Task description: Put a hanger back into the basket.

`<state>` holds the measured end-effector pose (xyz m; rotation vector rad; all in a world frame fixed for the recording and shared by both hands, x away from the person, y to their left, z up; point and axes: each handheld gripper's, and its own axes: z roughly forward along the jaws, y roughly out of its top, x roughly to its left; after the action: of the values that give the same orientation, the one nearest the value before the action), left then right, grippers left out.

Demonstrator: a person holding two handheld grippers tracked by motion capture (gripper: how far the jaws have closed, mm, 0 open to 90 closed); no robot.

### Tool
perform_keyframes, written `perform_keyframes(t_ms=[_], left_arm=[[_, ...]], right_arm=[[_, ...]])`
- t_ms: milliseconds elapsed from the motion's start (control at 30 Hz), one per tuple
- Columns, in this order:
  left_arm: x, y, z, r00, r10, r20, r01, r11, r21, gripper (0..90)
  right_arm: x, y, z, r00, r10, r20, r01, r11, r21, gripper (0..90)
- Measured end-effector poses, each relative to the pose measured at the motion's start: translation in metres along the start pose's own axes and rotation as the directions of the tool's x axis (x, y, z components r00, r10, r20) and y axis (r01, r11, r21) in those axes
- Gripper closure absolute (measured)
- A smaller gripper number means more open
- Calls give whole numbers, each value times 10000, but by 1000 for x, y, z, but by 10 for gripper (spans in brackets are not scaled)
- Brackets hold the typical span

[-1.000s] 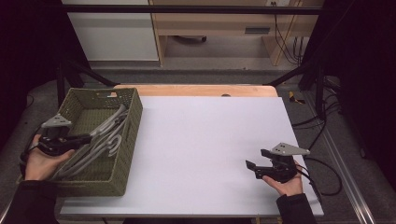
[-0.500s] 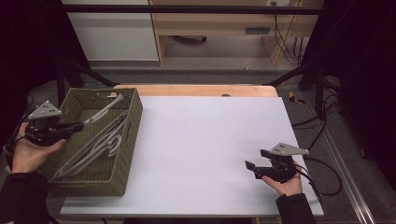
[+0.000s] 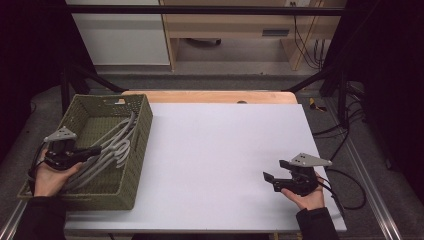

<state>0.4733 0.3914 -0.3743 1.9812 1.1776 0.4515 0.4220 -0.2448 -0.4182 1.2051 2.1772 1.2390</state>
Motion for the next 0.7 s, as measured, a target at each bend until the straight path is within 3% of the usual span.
perform_keyframes(t_ms=[100,200,333,467,533,600,700], left_arm=[[-3,4,-7,9999,69,-75,-70,9999,-110,873],[-11,9,-18,9994,205,-270,-223,9973,-700,778],[-26,11,-41,9971,253,-723,-377,9839,-1749,585],[-39,8,-53,9985,309,-447,-403,9731,-2267,490],[-48,3,-59,9994,273,-189,-315,9604,-2768,434],[-56,-1,-62,9996,240,-164,-279,9523,-3038,359],[-69,-7,-60,9999,103,-77,-121,9513,-3079,251]], right_arm=[[0,0,0,10000,9,7,-9,10000,49,241],[0,0,0,10000,22,7,-22,10000,39,240],[-1,0,-2,10000,46,22,-45,10000,-86,236],[-1,0,-3,10000,38,41,-37,9998,-187,229],[-1,0,-4,10000,9,44,-8,9998,-221,217],[-1,1,-5,10000,79,17,-78,9991,-423,199],[-1,1,-6,10000,65,1,-65,9979,-648,172]])
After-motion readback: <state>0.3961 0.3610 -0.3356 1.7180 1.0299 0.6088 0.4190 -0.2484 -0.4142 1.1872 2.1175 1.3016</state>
